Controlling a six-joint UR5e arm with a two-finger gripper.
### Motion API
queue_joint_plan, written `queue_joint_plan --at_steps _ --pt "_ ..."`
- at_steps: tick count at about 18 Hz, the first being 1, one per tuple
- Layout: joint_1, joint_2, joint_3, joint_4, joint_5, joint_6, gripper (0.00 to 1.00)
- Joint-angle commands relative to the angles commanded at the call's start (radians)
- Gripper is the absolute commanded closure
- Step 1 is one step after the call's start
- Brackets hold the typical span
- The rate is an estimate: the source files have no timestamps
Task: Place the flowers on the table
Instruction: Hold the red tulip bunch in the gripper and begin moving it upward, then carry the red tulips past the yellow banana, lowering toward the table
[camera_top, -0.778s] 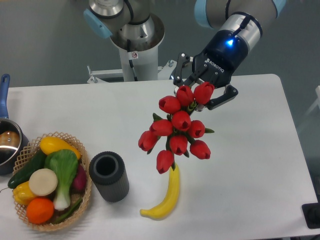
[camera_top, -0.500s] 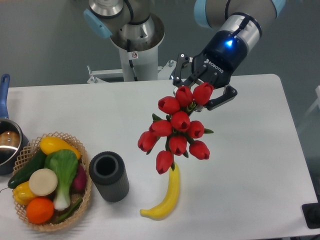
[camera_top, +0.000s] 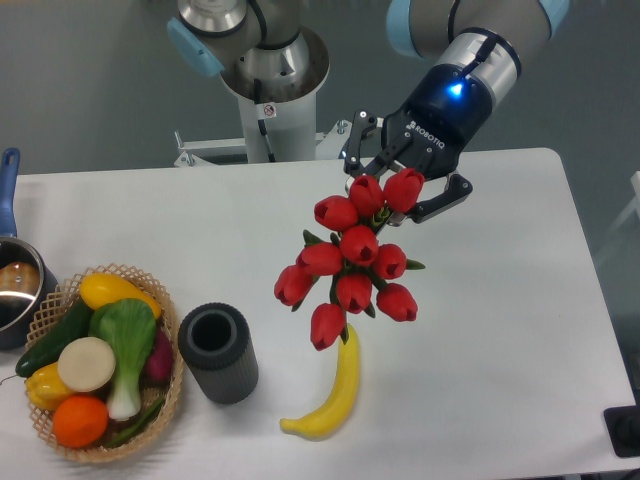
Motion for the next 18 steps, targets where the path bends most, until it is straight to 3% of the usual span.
queue_joint_plan --at_steps 6,12,18 --pt "-0.012 0.024 -0.012 -0.002 0.13 -0.006 0.6" --pt "-0.018 0.09 -0.09 -0.005 0.331 -0.011 0.6" --pt "-0.012 0.12 -0.138 -0.008 0.538 -0.023 0.6"
